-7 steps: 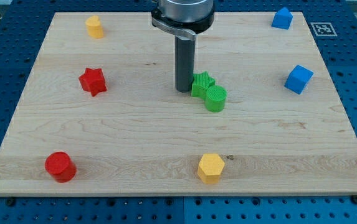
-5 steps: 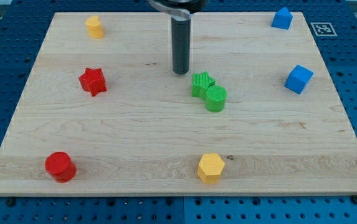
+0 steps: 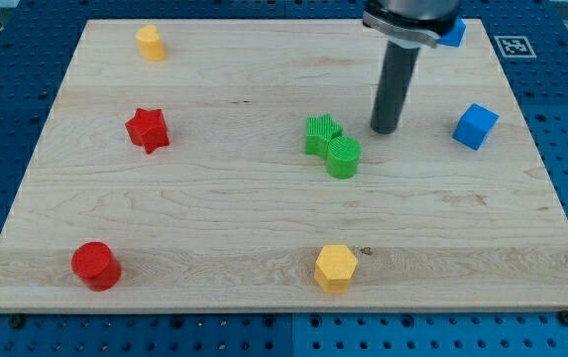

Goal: Move the yellow hexagon slightly up

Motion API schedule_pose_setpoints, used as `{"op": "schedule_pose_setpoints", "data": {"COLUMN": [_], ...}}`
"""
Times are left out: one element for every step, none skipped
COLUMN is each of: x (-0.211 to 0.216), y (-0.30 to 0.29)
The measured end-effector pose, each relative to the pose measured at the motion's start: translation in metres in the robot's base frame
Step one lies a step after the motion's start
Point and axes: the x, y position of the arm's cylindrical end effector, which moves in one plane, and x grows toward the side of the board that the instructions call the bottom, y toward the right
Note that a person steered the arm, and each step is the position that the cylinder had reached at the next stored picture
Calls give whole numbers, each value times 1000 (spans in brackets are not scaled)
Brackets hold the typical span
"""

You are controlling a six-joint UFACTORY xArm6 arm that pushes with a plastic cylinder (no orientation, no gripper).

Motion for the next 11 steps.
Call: {"op": "schedule_pose_setpoints", "data": {"x": [32, 74, 120, 160, 194, 201, 200, 196, 200, 195, 193], "y": [22, 38, 36, 28, 3, -20, -20, -30, -37, -67, -72]}}
